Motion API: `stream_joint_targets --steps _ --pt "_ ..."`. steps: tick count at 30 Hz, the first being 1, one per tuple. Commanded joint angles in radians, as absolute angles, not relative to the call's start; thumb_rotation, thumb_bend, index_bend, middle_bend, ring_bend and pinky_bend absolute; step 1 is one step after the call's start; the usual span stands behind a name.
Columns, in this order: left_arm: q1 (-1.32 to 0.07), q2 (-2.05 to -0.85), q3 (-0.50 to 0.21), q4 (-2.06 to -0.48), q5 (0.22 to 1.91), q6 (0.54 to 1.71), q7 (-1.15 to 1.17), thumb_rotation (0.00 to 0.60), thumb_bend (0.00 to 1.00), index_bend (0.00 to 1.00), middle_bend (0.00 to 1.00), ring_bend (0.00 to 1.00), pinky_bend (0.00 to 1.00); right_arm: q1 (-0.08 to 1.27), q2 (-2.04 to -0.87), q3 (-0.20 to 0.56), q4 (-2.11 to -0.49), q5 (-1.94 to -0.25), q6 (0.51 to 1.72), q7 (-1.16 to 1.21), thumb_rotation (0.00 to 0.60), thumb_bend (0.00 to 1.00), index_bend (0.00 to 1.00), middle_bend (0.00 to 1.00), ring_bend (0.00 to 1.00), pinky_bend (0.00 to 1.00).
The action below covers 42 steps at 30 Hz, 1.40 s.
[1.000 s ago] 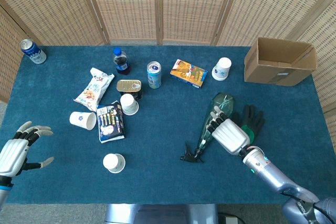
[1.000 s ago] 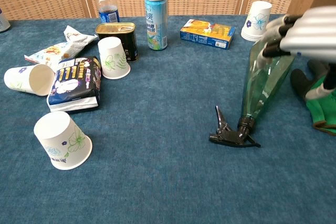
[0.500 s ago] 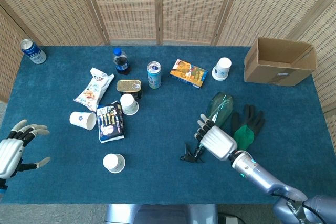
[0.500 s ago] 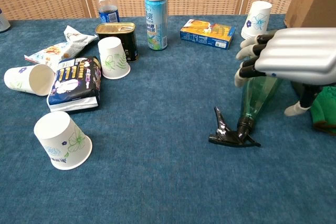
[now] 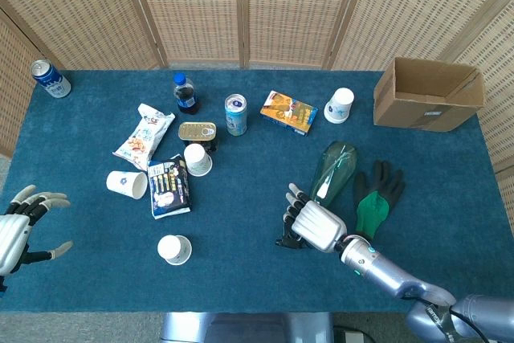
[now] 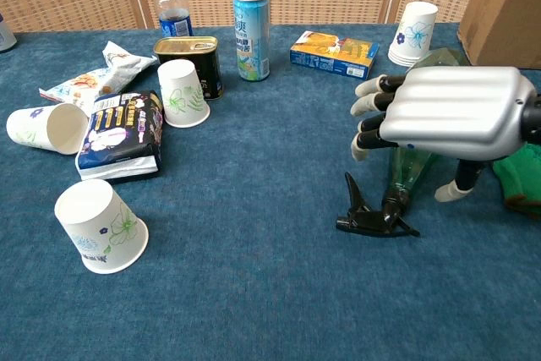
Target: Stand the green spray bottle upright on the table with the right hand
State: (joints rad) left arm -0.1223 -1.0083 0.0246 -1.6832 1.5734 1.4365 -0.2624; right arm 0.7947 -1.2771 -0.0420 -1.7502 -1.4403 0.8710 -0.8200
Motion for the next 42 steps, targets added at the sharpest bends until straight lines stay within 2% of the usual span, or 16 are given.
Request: stream_joint_targets --steps 1,16,28,34,39,42 --pt "-0.119 -1.009 0.026 -1.682 1.572 1.438 -0.264 0.599 0.18 0.3 0.28 0.22 0.03 0.798 -1.288 -0.044 -1.731 -1.443 0.861 -0.823 0.6 0.02 0.26 0.31 0.11 0.1" --pt "-0.113 -1.015 0.028 -1.685 1.571 1.44 -0.257 0.597 0.18 0.3 0.28 0.22 0.03 0.798 -1.305 -0.053 -1.665 -1.469 0.845 -0.811 0.6 0.02 0.26 0.31 0.11 0.1" --pt "-0.102 -1.01 0.032 -1.69 1.574 1.449 -0.254 0.596 0.18 0.3 0.28 0.22 0.04 0.8 -1.337 -0.059 -1.605 -1.471 0.816 -0.8 0.6 0.04 0.34 0.33 0.16 0.12" --pt "-0.098 -1.012 0.033 -1.689 1.576 1.454 -0.258 0.595 0.18 0.3 0.28 0.22 0.04 0.806 -1.345 -0.055 -1.593 -1.462 0.798 -0.784 0.6 0.07 0.43 0.38 0.2 0.25" --pt "-0.094 -1.011 0.031 -1.688 1.577 1.462 -0.258 0.599 0.18 0.3 0.27 0.22 0.04 0.813 -1.338 -0.046 -1.606 -1.472 0.798 -0.765 0.6 0.1 0.5 0.48 0.3 0.39" --pt "-0.094 -1.014 0.031 -1.685 1.579 1.463 -0.259 0.597 0.18 0.3 0.27 0.22 0.04 0.815 -1.333 -0.042 -1.614 -1.474 0.798 -0.749 0.6 0.1 0.53 0.51 0.34 0.42"
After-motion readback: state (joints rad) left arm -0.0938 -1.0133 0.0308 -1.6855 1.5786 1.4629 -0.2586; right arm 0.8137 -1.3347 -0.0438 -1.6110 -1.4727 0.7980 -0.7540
